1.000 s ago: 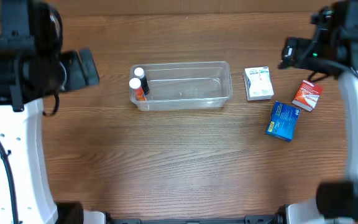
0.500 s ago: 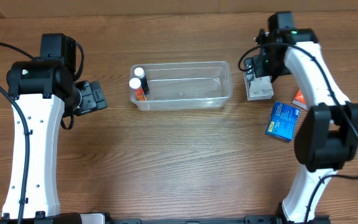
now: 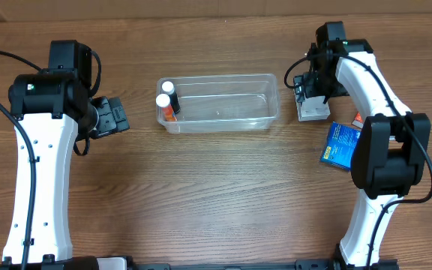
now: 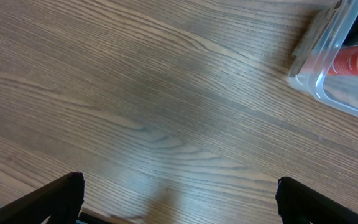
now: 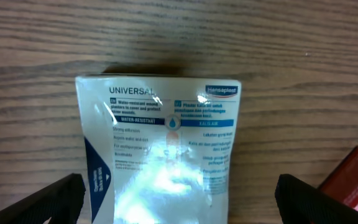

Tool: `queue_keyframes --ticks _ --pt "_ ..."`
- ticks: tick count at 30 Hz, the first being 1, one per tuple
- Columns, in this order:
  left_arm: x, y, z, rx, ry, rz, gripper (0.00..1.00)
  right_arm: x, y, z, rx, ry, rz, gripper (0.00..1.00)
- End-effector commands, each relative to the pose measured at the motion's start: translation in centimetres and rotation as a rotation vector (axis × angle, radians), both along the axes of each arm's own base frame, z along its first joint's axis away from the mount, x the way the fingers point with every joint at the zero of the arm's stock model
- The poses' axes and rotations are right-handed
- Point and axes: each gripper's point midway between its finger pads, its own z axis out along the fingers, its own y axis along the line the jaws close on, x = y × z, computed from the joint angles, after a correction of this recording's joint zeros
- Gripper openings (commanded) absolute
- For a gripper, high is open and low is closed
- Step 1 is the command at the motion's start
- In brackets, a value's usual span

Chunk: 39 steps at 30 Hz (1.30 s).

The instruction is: Pack container

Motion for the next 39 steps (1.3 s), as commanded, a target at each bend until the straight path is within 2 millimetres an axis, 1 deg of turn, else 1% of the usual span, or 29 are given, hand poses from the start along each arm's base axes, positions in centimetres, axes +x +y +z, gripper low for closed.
queue_keyframes --ticks 1,6,17,20,22,24,26,27,28,29,30,31,33,35,37,39 --pt "-0.1 0.3 0.3 0.004 -0.017 0.027 1.0 -1.1 0.0 -1.8 0.017 0.031 -0.009 1.0" --pt "-0.1 0.3 0.3 0.004 -0.017 0.027 1.0 -1.8 0.2 -3.7 0.024 0.041 -0.008 1.0" --pt "-0.1 0.3 0.3 0.004 -0.02 0.027 1.0 -1.7 0.3 -3.8 0.028 0.037 -0.006 1.0" --pt "0.0 0.3 0.4 0.005 -0.02 0.027 1.0 -1.5 0.4 -3.5 0.028 0.032 -0.004 1.0" --pt "0.0 0.3 0.4 0.005 -0.021 0.027 1.0 -1.0 0.4 -2.5 0.03 0.015 -0.023 1.0" --pt "0.0 0.3 0.4 0.005 -0.022 0.027 1.0 -0.2 -0.3 -0.5 0.012 -0.029 -0.084 1.0" --pt "0.1 0.3 0.4 0.005 -0.025 0.027 1.0 0.9 -0.5 2.7 0.009 -0.096 -0.095 1.0" --pt "0.1 0.3 0.4 0.005 -0.026 0.027 1.0 1.4 -0.7 4.9 0.003 -0.145 -0.097 1.0" --pt "0.1 0.3 0.4 0.005 -0.027 0.027 1.0 1.8 -0.8 6.4 -0.004 -0.181 -0.1 1.0" --pt "0.1 0.3 0.4 0.005 -0.028 0.027 1.0 2.1 -1.3 8.4 -0.018 -0.233 -0.115 1.0" --pt "0.1 0.3 0.4 0.005 -0.027 0.027 1.0 2.3 -1.7 10.0 -0.031 -0.274 -0.14 1.0" --pt "0.1 0.3 0.4 0.005 -0.027 0.027 1.0 2.3 -2.0 10.6 -0.034 -0.288 -0.151 1.0" --pt "0.1 0.3 0.4 0.005 -0.027 0.027 1.0 2.1 -2.4 10.8 -0.033 -0.289 -0.158 1.0" --pt "0.1 0.3 0.4 0.005 -0.027 0.027 1.0 1.5 -2.3 10.3 -0.031 -0.257 -0.147 1.0" --pt "0.1 0.3 0.4 0.005 -0.028 0.027 1.0 1.3 -1.3 9.9 0.005 -0.233 -0.083 1.0" --pt "0.1 0.3 0.4 0.006 -0.026 0.025 1.0 1.3 -1.2 9.7 0.006 -0.227 -0.083 1.0"
